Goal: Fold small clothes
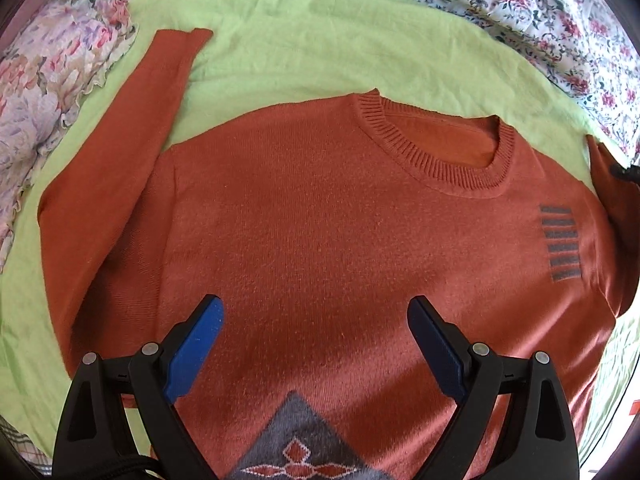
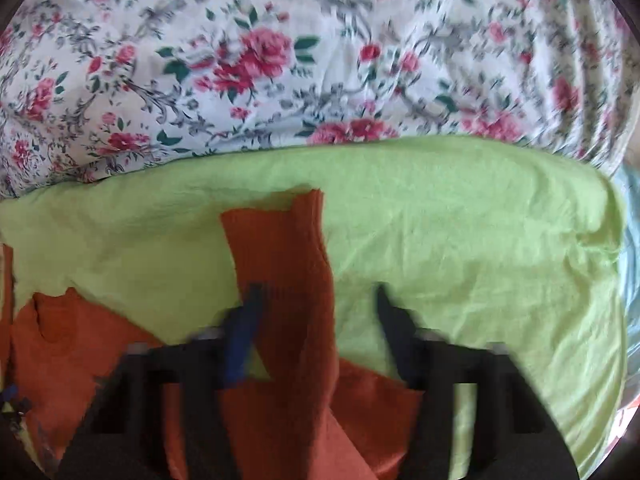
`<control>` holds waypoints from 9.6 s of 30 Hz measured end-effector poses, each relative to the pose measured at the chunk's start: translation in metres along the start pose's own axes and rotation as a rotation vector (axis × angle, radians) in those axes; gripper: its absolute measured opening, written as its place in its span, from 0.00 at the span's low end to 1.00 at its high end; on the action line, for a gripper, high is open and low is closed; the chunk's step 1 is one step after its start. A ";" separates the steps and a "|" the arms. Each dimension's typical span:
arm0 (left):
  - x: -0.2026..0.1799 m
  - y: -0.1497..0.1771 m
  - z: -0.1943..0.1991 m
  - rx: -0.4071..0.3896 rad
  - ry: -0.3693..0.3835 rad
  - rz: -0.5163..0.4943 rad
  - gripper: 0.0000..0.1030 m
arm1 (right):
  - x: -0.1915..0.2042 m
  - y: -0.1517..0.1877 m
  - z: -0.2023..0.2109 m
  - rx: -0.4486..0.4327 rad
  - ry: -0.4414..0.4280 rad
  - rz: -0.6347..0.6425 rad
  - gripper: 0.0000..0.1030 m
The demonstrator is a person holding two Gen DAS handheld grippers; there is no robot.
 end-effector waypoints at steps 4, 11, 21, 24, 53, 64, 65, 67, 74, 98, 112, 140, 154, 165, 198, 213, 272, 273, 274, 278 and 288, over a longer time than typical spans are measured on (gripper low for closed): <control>0.003 0.007 -0.003 0.012 0.007 0.004 0.91 | 0.033 0.011 0.017 -0.022 -0.111 0.022 0.05; 0.021 0.025 0.016 -0.006 0.055 0.035 0.91 | 0.156 0.059 0.070 -0.094 -0.439 0.046 0.05; 0.080 0.057 0.057 -0.045 0.119 0.133 0.91 | 0.373 0.175 0.095 -0.011 -0.853 0.135 0.05; 0.093 0.063 0.058 -0.039 0.129 0.169 0.91 | 0.410 0.201 0.074 0.069 -0.867 0.192 0.05; 0.024 0.016 0.044 -0.157 0.258 0.038 0.03 | 0.204 0.209 0.093 -0.066 -0.589 -0.109 0.31; 0.058 0.011 0.011 -0.112 0.129 0.062 0.03 | 0.135 0.177 0.041 -0.031 -0.273 -0.111 0.57; 0.059 0.011 0.011 -0.118 0.117 0.061 0.03 | 0.137 0.175 0.032 -0.007 -0.273 -0.101 0.57; 0.060 0.012 0.008 -0.112 0.119 0.073 0.03 | 0.140 0.172 0.017 0.030 -0.265 -0.088 0.57; 0.048 0.010 0.014 -0.148 0.146 0.017 0.03 | 0.147 0.168 0.007 0.044 -0.229 -0.007 0.11; 0.108 -0.001 0.035 -0.148 0.058 0.120 0.57 | 0.211 0.221 0.075 0.024 -0.392 0.021 0.45; 0.132 -0.136 -0.047 -0.101 -0.118 0.140 0.76 | 0.252 0.264 0.059 0.144 -0.512 0.044 0.49; 0.005 -0.111 0.056 -0.337 0.111 -0.123 0.00 | 0.238 0.251 0.077 0.076 -0.544 -0.041 0.49; 0.118 -0.122 -0.075 -0.053 -0.357 -0.028 0.84 | 0.202 0.266 0.069 0.094 -0.537 -0.131 0.49; 0.132 -0.149 -0.049 -0.134 -0.074 0.109 0.01 | 0.204 0.256 0.053 0.103 -0.553 -0.123 0.49; -0.126 0.047 0.032 -0.080 0.329 -0.264 0.34 | 0.163 0.248 0.064 0.006 -0.529 -0.308 0.50; 0.112 0.127 0.044 -0.059 -0.114 0.162 0.41 | 0.223 0.216 0.006 0.097 -0.668 -0.449 0.66; 0.116 0.191 0.070 0.084 0.103 0.259 0.57 | 0.154 0.273 0.123 -0.090 -0.332 -0.155 0.37; 0.109 0.198 0.072 0.100 0.114 0.252 0.58 | 0.156 0.278 0.125 -0.089 -0.337 -0.154 0.38; 0.104 0.204 0.072 0.111 0.118 0.239 0.59 | 0.158 0.283 0.127 -0.086 -0.341 -0.154 0.38; 0.084 0.229 0.073 0.152 0.094 0.159 0.58 | 0.162 0.300 0.136 -0.079 -0.358 -0.143 0.41; 0.088 0.299 0.093 0.178 0.016 -0.014 0.58 | 0.148 0.350 0.174 -0.079 -0.354 -0.117 0.46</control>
Point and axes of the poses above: each gripper's, at about its wrist camera, not at the fingertips, and z roughly against the way its jaws point, x to its left, y to its underside, the point moved 5 cm from there along -z, roughly the way its jaws point, and after that the axes turned 1 degree about z, right-handed, at the moved point
